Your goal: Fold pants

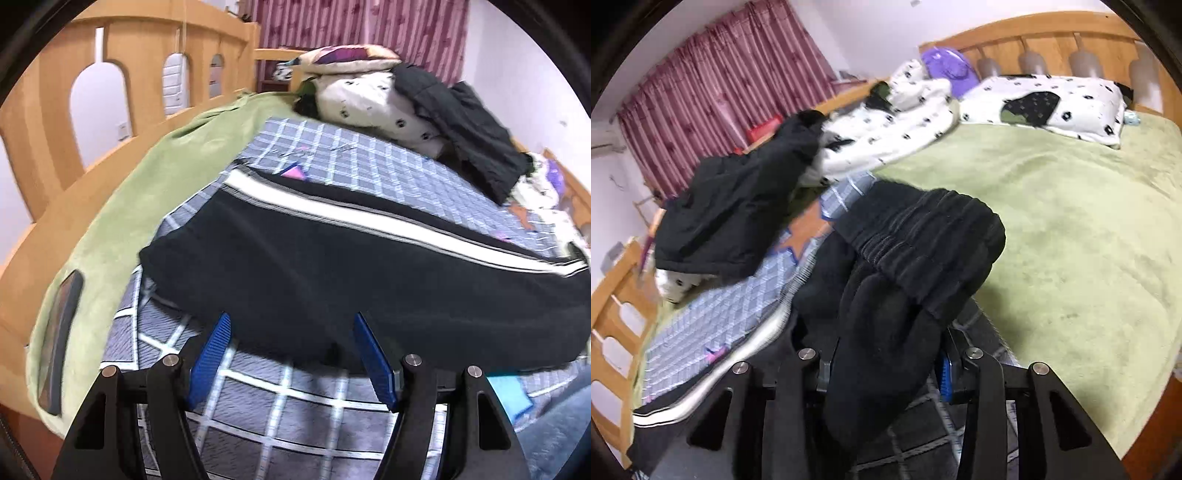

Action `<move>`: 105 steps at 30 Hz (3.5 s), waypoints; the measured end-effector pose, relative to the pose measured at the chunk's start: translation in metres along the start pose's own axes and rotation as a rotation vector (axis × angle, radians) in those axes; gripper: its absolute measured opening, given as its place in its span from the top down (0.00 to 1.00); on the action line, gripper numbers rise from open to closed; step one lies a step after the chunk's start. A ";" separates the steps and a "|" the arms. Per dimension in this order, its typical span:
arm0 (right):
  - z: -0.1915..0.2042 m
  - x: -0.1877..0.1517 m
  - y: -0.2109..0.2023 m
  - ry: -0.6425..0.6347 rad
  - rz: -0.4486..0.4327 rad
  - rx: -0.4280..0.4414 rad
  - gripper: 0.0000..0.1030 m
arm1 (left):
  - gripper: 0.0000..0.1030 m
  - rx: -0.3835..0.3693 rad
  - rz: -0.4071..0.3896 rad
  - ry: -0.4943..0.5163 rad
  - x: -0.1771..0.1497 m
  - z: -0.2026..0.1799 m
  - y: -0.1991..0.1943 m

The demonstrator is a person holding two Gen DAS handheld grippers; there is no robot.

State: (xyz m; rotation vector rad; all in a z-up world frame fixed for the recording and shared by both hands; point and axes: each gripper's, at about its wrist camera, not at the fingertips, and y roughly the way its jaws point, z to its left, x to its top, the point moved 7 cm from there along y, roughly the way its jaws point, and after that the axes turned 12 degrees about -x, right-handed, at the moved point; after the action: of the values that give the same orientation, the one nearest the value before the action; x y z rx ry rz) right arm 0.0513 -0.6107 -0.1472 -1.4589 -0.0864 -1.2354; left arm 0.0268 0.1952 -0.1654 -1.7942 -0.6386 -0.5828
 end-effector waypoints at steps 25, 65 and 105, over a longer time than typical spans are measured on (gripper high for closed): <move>0.281 -0.064 -0.008 -0.592 0.048 0.151 0.47 | 0.48 0.179 0.139 0.043 0.140 0.072 0.141; 0.397 -0.160 0.064 -0.949 0.197 0.333 0.97 | 0.98 0.194 0.051 -0.126 0.152 0.133 0.158; 0.281 -0.092 0.081 -0.838 0.150 0.260 0.47 | 0.56 0.198 0.052 0.083 0.141 0.065 0.143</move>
State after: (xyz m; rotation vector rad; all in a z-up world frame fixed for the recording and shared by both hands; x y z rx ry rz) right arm 0.2367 -0.3730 -0.2044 -1.6238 -0.6611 -0.4073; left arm 0.2321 0.2393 -0.1891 -1.5890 -0.5703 -0.5369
